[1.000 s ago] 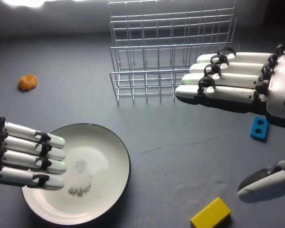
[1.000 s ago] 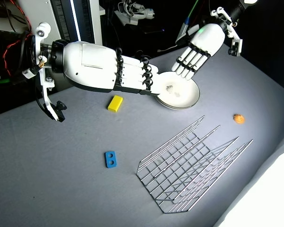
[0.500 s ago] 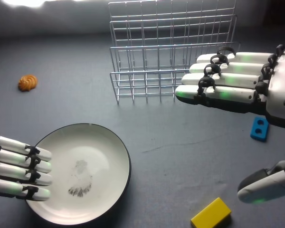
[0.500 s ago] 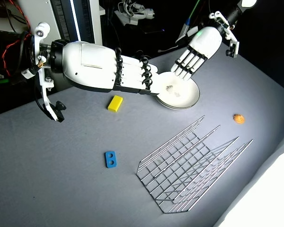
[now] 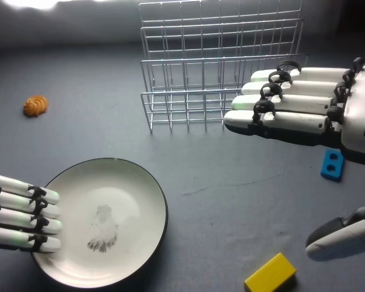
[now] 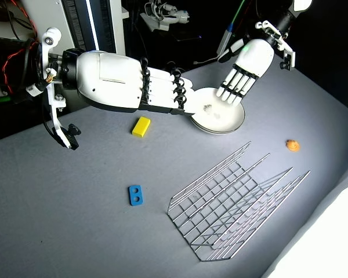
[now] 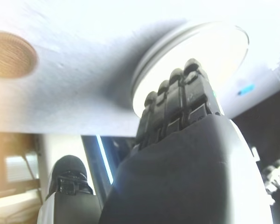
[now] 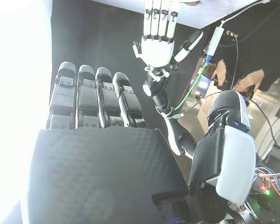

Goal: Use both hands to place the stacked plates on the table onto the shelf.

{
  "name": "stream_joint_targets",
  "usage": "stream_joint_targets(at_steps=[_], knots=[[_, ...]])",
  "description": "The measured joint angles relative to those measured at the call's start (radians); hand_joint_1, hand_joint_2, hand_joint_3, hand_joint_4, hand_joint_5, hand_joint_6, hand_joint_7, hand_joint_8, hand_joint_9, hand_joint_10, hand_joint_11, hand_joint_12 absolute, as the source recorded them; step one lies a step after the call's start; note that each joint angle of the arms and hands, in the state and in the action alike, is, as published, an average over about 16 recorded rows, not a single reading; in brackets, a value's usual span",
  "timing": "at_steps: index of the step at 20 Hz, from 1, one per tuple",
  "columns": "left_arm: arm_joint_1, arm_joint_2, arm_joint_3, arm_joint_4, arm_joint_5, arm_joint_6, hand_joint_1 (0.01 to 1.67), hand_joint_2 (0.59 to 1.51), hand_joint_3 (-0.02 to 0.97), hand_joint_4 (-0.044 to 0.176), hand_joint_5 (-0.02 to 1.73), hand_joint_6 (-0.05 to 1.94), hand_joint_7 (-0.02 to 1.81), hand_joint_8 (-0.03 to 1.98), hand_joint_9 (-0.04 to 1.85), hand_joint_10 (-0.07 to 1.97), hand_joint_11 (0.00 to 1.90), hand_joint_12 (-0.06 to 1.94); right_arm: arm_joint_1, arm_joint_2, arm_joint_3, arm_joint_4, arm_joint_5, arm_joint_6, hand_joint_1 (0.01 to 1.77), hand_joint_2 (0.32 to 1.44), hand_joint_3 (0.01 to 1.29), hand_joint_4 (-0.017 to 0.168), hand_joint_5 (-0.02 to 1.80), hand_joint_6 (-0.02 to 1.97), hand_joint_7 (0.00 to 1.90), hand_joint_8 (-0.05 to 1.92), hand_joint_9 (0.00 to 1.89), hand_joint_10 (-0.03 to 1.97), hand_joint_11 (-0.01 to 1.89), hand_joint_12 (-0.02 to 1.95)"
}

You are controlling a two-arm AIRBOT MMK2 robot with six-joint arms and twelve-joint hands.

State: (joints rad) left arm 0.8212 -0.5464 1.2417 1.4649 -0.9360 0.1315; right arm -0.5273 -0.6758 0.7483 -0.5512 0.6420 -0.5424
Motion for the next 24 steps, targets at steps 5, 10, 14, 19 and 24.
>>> stream_joint_targets(at_steps=[5, 10, 14, 19, 24], knots=[[0.025, 0.001, -0.021, -0.016, 0.047, -0.001, 0.03, 1.053, 0.021, -0.002, 0.00, -0.01, 0.01, -0.01, 0.02, 0.01, 0.02, -0.01, 0.000, 0.000, 0.000, 0.000, 0.000, -0.003, 0.21, 0.91, 0.02, -0.004, 0.02, 0.02, 0.02, 0.01, 0.02, 0.00, 0.02, -0.01], [0.051, 0.003, -0.054, -0.040, 0.089, -0.002, 0.03, 1.050, 0.022, -0.005, -0.01, -0.02, 0.01, -0.01, 0.02, 0.01, 0.02, 0.00, -0.001, 0.000, 0.000, 0.000, 0.000, -0.013, 0.21, 0.93, 0.02, -0.004, 0.02, 0.02, 0.02, 0.01, 0.02, 0.00, 0.02, -0.01], [0.066, 0.004, -0.087, -0.067, 0.120, -0.003, 0.03, 1.047, 0.021, -0.006, -0.01, -0.02, 0.00, -0.01, 0.02, 0.01, 0.02, 0.00, -0.002, -0.003, 0.002, 0.000, 0.000, -0.025, 0.20, 0.94, 0.02, -0.004, 0.02, 0.02, 0.02, 0.01, 0.02, 0.01, 0.02, -0.01], [0.078, 0.001, -0.122, -0.101, 0.149, -0.004, 0.03, 1.045, 0.021, -0.008, -0.01, -0.02, 0.00, -0.01, 0.01, 0.01, 0.02, 0.01, -0.003, -0.014, 0.009, -0.001, 0.000, -0.047, 0.20, 0.95, 0.02, -0.004, 0.02, 0.02, 0.02, 0.01, 0.02, 0.01, 0.02, -0.01], [0.084, -0.008, -0.150, -0.140, 0.169, -0.004, 0.02, 1.043, 0.021, -0.008, -0.01, -0.02, -0.01, -0.01, 0.00, 0.01, 0.02, 0.01, -0.005, -0.034, 0.022, -0.002, 0.000, -0.079, 0.26, 0.96, 0.02, -0.004, 0.02, 0.02, 0.02, 0.01, 0.02, 0.01, 0.02, -0.01]])
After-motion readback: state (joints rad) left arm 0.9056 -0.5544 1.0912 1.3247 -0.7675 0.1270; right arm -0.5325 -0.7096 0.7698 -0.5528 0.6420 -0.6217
